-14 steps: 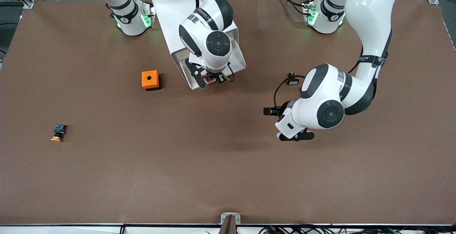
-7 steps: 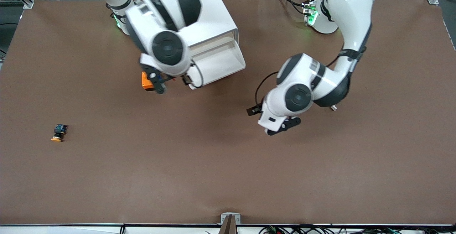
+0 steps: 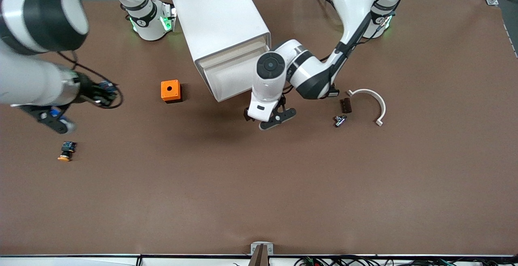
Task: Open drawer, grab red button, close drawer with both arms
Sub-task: 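Push the drawer shut with the left gripper while the right gripper carries the button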
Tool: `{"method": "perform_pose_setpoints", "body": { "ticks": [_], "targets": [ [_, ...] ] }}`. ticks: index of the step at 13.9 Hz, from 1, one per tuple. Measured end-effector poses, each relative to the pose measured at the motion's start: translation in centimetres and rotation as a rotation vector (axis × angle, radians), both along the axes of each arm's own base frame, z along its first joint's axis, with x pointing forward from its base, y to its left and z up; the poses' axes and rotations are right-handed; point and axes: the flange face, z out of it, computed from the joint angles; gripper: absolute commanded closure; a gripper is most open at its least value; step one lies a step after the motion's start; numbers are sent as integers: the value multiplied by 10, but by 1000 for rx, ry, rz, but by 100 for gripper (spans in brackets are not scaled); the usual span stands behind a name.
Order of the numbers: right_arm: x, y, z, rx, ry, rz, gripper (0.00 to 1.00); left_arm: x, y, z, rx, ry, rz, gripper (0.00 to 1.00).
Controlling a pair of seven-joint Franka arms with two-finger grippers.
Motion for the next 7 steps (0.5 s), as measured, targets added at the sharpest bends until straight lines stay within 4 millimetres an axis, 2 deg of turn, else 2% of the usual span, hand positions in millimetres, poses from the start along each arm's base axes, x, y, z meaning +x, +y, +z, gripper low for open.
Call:
{"method": "perform_pose_setpoints", "body": {
  "ticks": [2, 7],
  "targets": [
    [13, -47, -25, 14, -23, 90, 76, -21, -14, -15, 25, -21, 0, 0],
    [35, -129, -107, 49, -100, 234, 76, -76, -58, -16, 18, -13, 7, 0]
  ]
}}
